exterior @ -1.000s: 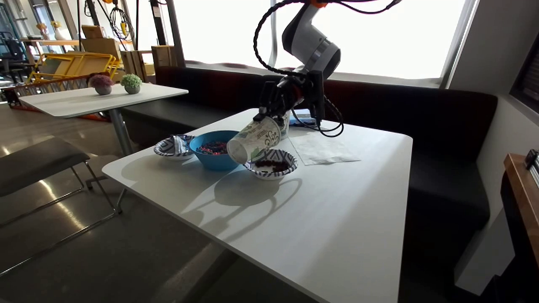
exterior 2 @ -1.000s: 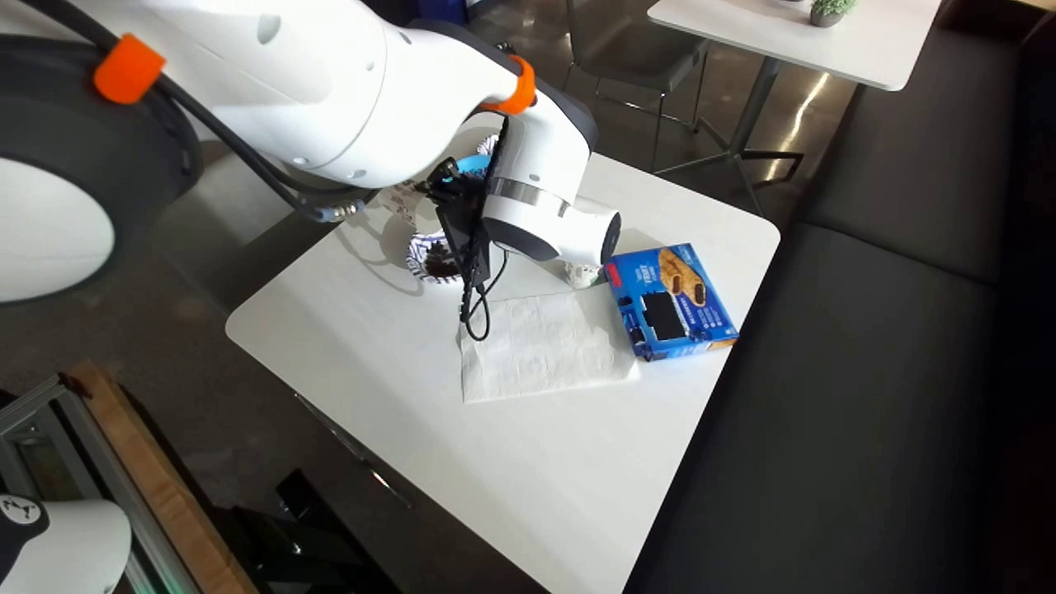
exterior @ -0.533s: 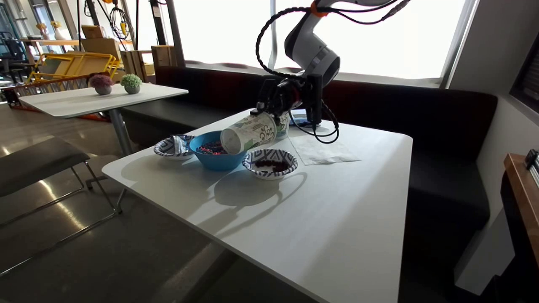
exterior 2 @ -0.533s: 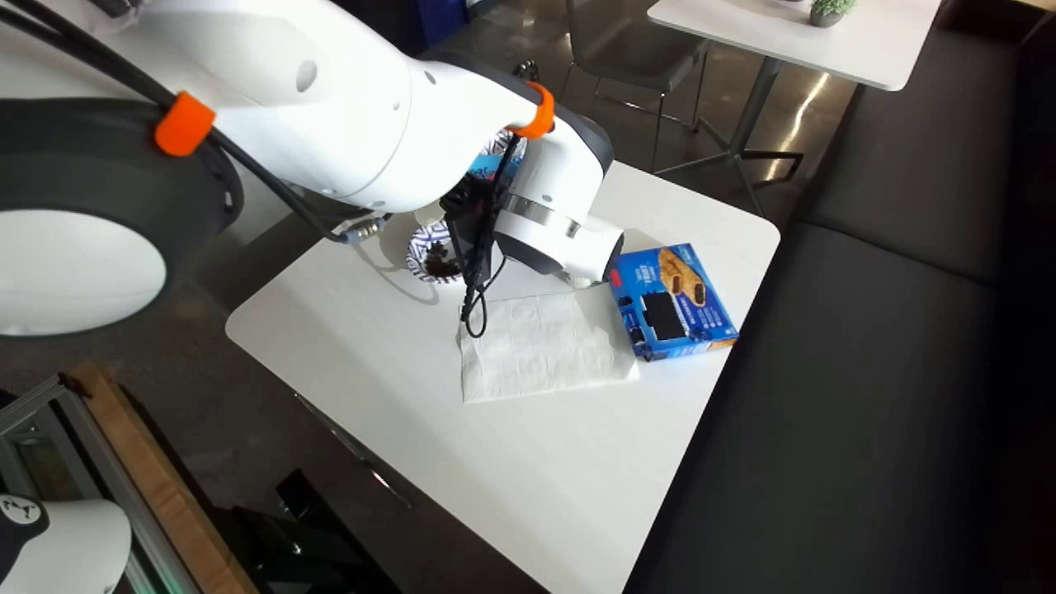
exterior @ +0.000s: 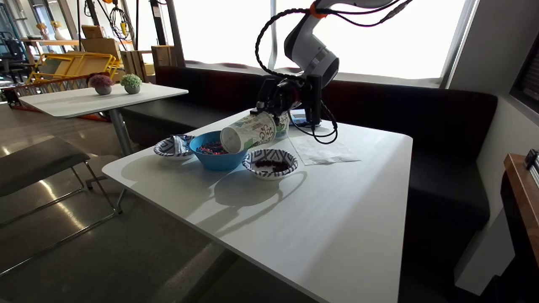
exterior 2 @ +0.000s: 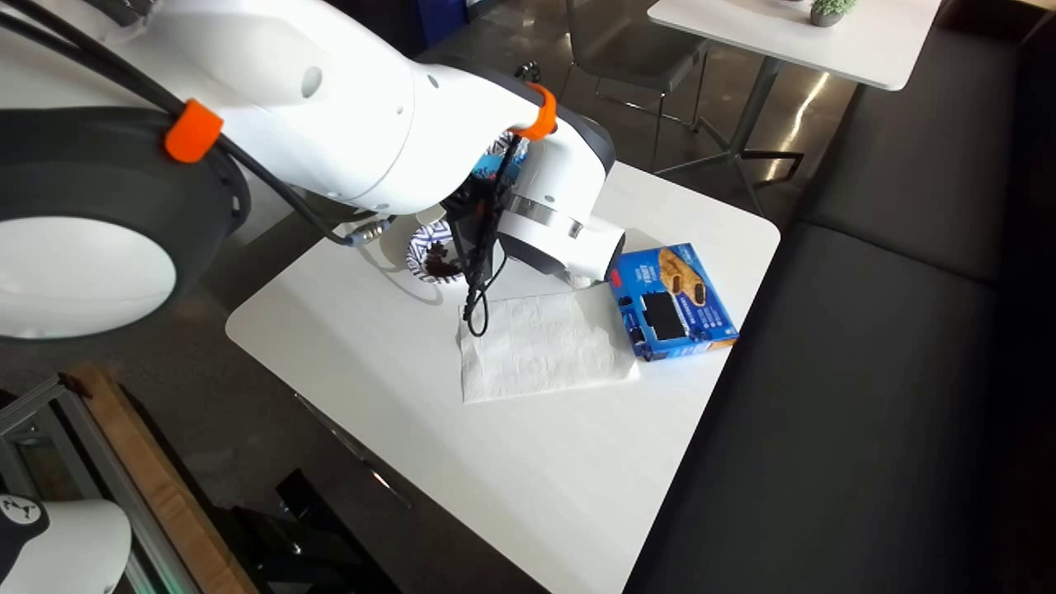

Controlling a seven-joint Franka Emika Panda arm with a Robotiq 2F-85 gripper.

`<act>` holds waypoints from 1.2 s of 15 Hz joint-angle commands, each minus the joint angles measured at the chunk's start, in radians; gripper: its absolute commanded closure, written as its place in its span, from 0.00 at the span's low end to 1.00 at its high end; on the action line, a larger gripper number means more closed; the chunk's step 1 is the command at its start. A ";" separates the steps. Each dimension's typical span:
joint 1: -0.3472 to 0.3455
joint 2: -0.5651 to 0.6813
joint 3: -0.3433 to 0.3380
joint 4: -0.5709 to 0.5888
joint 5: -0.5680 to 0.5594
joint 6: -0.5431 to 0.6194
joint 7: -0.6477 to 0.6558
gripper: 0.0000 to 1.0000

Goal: Pour the beans out of the coffee cup into the bowl then put the cup on the right, into it

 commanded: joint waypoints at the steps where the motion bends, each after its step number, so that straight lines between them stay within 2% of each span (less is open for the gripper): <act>1: 0.003 0.006 -0.014 0.008 0.026 -0.050 -0.025 0.99; 5: -0.019 0.016 -0.003 0.008 0.059 -0.135 -0.050 0.99; 12: -0.028 0.038 -0.029 0.010 0.111 -0.252 -0.060 0.99; 18: -0.013 0.073 -0.036 0.026 0.126 -0.291 -0.054 0.99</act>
